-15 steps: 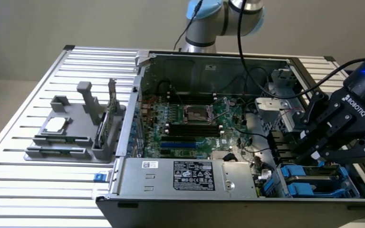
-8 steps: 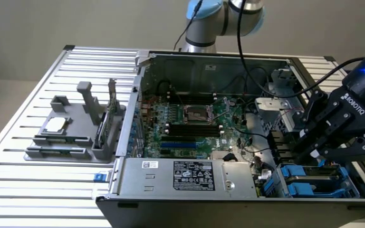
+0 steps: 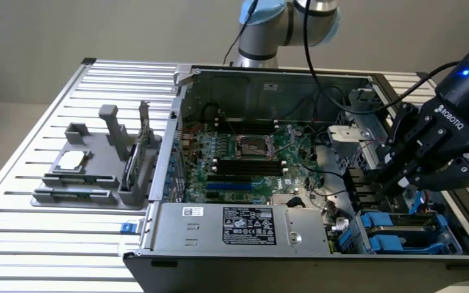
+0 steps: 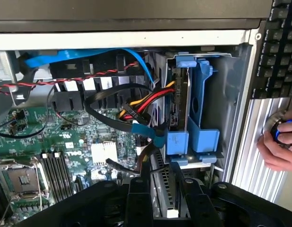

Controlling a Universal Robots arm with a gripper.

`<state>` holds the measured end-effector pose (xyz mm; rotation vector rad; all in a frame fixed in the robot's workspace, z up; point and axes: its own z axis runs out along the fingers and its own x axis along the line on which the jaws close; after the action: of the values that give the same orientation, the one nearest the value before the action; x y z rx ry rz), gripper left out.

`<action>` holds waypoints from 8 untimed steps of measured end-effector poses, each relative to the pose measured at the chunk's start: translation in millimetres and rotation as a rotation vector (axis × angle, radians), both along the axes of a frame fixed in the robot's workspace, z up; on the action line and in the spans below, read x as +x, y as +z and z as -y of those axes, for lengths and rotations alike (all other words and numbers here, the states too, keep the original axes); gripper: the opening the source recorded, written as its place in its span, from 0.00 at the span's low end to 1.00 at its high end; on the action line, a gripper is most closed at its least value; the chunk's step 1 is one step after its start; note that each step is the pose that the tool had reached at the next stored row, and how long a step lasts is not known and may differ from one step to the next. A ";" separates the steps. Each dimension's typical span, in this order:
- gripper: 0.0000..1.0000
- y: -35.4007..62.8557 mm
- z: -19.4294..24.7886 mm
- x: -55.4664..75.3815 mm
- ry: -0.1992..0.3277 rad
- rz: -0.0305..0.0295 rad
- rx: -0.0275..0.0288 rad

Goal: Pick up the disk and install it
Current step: 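Insert the second disk wire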

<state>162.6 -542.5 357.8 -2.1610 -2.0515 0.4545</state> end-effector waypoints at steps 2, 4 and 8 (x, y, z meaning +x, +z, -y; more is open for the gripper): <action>0.30 1.8 -1.8 0.0 -0.002 0.0127 -0.0048; 0.30 3.8 -3.7 0.0 -0.005 0.0251 -0.0080; 0.30 9.0 -6.6 0.0 -0.013 0.0472 -0.0126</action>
<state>162.6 -535.9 366.9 -2.2113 -2.0632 0.4202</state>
